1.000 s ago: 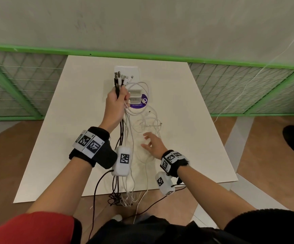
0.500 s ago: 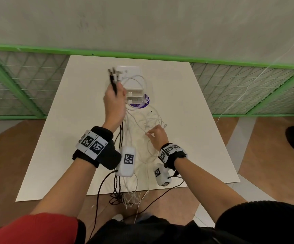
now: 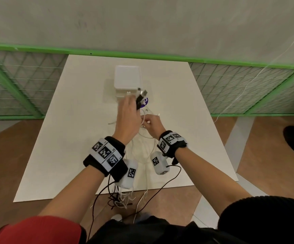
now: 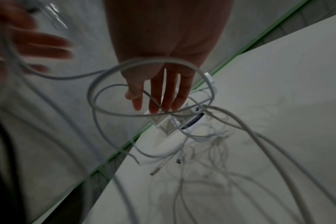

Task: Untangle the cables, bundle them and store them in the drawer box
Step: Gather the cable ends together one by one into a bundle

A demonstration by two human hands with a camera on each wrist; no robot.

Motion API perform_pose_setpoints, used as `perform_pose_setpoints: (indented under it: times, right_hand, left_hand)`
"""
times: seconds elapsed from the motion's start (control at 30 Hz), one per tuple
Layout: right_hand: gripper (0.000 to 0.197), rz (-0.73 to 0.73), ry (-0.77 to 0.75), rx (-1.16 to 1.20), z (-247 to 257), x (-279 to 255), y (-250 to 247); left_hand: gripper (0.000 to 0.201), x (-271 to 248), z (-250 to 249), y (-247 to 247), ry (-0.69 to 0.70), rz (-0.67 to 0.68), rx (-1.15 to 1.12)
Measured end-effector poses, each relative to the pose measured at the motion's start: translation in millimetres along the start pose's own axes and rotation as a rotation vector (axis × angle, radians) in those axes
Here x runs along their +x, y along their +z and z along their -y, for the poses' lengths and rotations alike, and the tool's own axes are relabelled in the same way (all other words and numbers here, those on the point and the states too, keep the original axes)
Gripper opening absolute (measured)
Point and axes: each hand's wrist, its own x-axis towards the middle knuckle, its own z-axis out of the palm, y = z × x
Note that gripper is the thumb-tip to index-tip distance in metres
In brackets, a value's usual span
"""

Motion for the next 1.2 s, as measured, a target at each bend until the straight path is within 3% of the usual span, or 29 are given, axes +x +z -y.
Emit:
perform_pose_setpoints:
  times: [0.1,0.27,0.37,0.47,0.6,0.77,0.87,1.07,1.2]
  right_hand:
    - [0.019,-0.013,-0.023,-0.073,7,-1,-1]
    - [0.020,-0.097,0.002,-0.100,8,-2,-3]
    - [0.018,-0.056,0.035,-0.009,11,-6,-4]
    - [0.012,-0.053,0.055,0.038,11,-14,0]
    - [0.007,0.025,0.082,-0.101,-4,-27,11]
    - [0.014,-0.117,0.178,0.018,-19,-20,18]
    - [0.018,-0.174,0.159,0.084,-23,-9,18]
    - [0.015,-0.247,0.213,0.215,-19,7,7]
    - [0.022,-0.293,0.232,0.099,-19,14,7]
  left_hand:
    - [0.019,-5,0,12,-0.143,0.191,-0.059]
    - [0.024,-5,4,19,-0.105,0.248,0.155]
    - [0.023,-5,4,21,-0.120,0.263,0.151]
    - [0.022,0,10,17,-0.173,0.226,0.082]
    - [0.023,13,19,9,-0.326,0.110,-0.181]
    - [0.022,18,12,-3,-0.342,-0.026,-0.274]
    - [0.021,17,12,-11,-0.327,-0.120,-0.302]
    - [0.018,12,15,-17,-0.303,-0.187,-0.283]
    - [0.018,12,17,-17,-0.290,-0.164,-0.264]
